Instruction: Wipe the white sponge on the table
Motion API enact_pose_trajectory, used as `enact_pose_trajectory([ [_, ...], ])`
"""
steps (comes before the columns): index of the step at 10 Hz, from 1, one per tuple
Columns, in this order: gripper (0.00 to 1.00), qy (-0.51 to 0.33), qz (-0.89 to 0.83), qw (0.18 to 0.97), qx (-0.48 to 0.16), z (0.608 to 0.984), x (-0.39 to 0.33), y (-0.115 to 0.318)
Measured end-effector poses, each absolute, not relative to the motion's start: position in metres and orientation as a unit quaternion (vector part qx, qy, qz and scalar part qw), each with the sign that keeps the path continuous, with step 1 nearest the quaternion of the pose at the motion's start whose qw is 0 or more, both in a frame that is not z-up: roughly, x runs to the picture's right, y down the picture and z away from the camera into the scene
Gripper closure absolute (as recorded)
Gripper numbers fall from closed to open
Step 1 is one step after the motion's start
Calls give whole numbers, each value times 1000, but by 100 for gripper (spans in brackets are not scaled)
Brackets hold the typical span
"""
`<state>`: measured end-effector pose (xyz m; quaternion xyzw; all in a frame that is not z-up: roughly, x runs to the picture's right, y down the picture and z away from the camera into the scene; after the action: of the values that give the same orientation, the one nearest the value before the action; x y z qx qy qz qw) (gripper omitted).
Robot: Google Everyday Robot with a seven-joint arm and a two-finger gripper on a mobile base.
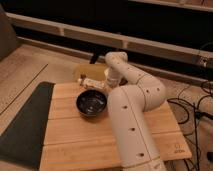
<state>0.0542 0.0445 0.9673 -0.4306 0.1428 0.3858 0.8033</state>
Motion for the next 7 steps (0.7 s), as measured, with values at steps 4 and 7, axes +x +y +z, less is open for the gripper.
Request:
enact_pose_trajectory([
  [4,100,187,412,788,-418,955,96,59],
  [7,100,207,411,790,-406,958,107,55],
])
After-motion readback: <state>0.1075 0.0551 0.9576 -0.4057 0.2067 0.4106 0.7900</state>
